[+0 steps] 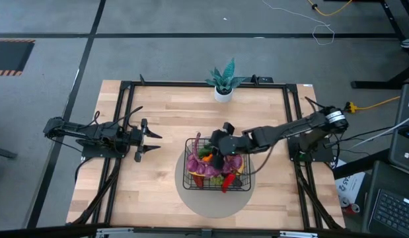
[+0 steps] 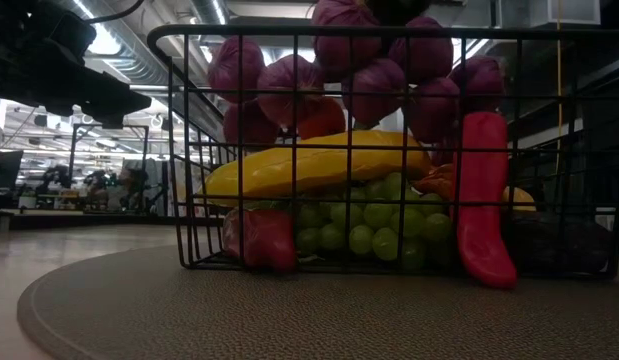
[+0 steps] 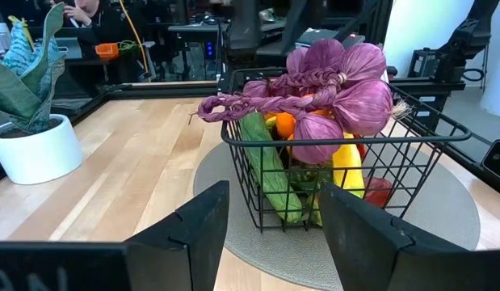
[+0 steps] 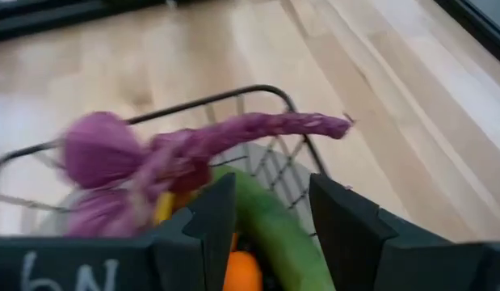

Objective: Build produce basket
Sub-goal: Put the purple garlic into the black wire basket

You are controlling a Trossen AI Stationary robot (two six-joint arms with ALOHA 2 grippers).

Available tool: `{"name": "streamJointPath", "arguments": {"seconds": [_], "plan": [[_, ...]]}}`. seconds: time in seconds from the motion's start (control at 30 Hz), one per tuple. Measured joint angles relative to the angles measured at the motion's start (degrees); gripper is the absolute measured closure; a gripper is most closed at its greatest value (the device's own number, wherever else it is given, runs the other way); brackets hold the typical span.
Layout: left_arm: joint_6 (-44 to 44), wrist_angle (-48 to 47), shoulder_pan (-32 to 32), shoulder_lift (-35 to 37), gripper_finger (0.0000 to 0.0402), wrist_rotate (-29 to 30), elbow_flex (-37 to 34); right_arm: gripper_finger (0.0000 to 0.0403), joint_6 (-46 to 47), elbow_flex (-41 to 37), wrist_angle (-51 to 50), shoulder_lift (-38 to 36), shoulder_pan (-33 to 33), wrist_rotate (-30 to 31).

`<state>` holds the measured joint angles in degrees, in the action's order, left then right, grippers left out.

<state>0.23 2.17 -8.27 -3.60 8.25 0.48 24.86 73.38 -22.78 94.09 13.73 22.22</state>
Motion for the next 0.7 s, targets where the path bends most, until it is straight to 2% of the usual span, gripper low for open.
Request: {"name": "streamJointPath", "arguments": {"seconds": [0.13,0.23,0.4,0.7], "plan": [[0.0,0.0,0.0,-0.02,0.0214,0.0,-0.01,0.0242,-0.16,-0.01,0.01,2.35,-2.1,-2.35],[0.0,0.0,-0.01,-0.02,0.0214,0.01,-0.01,0.0242,-0.27,-0.02,0.13,3.52,-3.31,-8.21],[0.0,0.0,-0.01,-0.01,0.0214,0.0,0.0,0.0242,-3.75,-0.04,0.36,4.43,-4.27,-21.73],[0.0,0.0,-0.01,-0.01,0.0214,0.0,-0.02,0.0242,-10.5,-0.04,7.52,3.97,-4.19,-34.49]]}}
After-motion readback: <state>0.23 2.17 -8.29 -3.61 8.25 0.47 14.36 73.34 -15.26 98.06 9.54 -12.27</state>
